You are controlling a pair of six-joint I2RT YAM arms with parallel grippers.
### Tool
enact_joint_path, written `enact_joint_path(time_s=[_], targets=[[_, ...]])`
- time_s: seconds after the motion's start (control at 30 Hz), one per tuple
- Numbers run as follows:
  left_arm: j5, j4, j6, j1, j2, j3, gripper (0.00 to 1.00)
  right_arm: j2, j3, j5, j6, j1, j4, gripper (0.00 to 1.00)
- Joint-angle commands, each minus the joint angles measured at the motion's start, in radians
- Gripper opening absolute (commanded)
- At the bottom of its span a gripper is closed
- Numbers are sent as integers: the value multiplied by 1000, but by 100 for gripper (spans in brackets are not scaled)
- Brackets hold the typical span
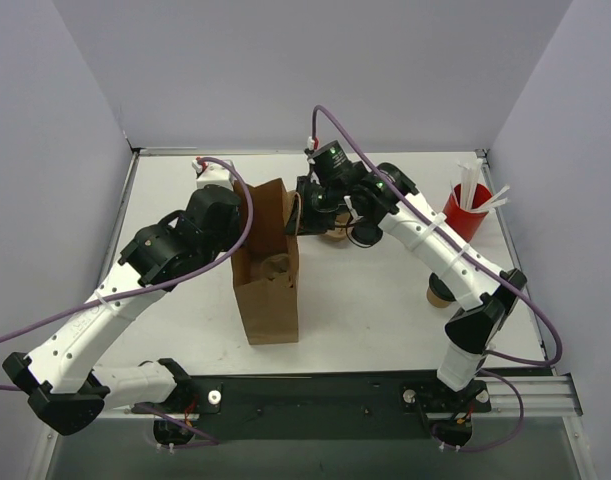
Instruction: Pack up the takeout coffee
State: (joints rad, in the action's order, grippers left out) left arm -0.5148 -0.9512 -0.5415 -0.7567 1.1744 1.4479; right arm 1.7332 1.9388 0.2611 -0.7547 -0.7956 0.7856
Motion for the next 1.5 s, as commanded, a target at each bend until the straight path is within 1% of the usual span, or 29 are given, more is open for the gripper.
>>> enact_joint_path(time_s=[0.0,0.03,0.1,0.13,0.17,0.23,0.27,0.33,0.37,0.4,0.47,0.53,0.67,0.73,0.8,0.83,0.87,0.93,1.0,1.03,1.07,1.1,1.2,1.23,1.3,1.37,1.4,1.43,1.47], targets=[[15,54,3,0,-28,-1,0,5,58,-39,12,-10,75,5],[18,52,5,0,-25,8,0,5,68,-42,9,-10,89,0],[24,36,9,0,-16,37,0,15,142,-62,12,-8,122,0],[32,23,11,2,-10,90,0,22,178,-69,17,-8,167,0],[35,3,12,2,1,127,0,43,260,-75,23,-10,191,0],[32,-76,11,2,42,239,0,61,310,-85,26,-8,243,0],[30,-98,8,0,53,255,0,62,308,-85,26,-8,245,0],[39,-92,9,0,54,205,0,51,205,-94,25,-10,225,0],[45,-78,0,5,51,112,0,39,154,-92,28,-10,209,0],[56,-39,-12,7,44,73,0,29,41,-91,25,-11,187,0],[75,11,-23,5,33,-25,0,6,-36,-80,18,-10,130,0],[72,28,-37,7,30,-43,0,-3,-67,-85,15,-10,113,0],[50,16,-28,7,27,-27,0,0,-12,-94,23,-7,118,0],[47,2,-18,7,31,12,0,14,21,-89,25,-4,130,0],[50,-29,-15,8,44,61,0,22,96,-83,26,-4,148,0],[52,-41,-17,5,45,124,0,25,126,-86,28,-4,168,0],[52,-56,-18,5,51,150,0,25,185,-95,31,-4,176,0],[41,-110,-23,7,65,186,0,23,210,-112,29,-1,199,2],[33,-120,-29,11,67,136,0,23,140,-117,32,9,198,2],[48,-109,-35,16,65,96,0,25,93,-111,34,10,190,2],[64,-94,-40,19,61,15,0,25,54,-96,26,12,179,1],[81,-65,-52,22,57,-13,0,23,-8,-82,23,12,155,0],[78,-37,-61,22,48,-58,0,17,-46,-83,22,7,138,0],[73,-37,-60,22,48,-55,0,17,-26,-79,23,7,141,1],[65,-55,-38,23,56,-5,0,14,17,-82,29,7,145,5],[49,-69,-23,25,62,51,0,19,103,-88,34,9,159,5],[42,-87,-11,28,68,122,0,23,132,-91,34,7,182,6],[41,-99,-6,31,73,155,0,31,187,-91,37,7,193,6],[41,-112,-3,30,79,190,0,32,201,-92,37,9,202,7]])
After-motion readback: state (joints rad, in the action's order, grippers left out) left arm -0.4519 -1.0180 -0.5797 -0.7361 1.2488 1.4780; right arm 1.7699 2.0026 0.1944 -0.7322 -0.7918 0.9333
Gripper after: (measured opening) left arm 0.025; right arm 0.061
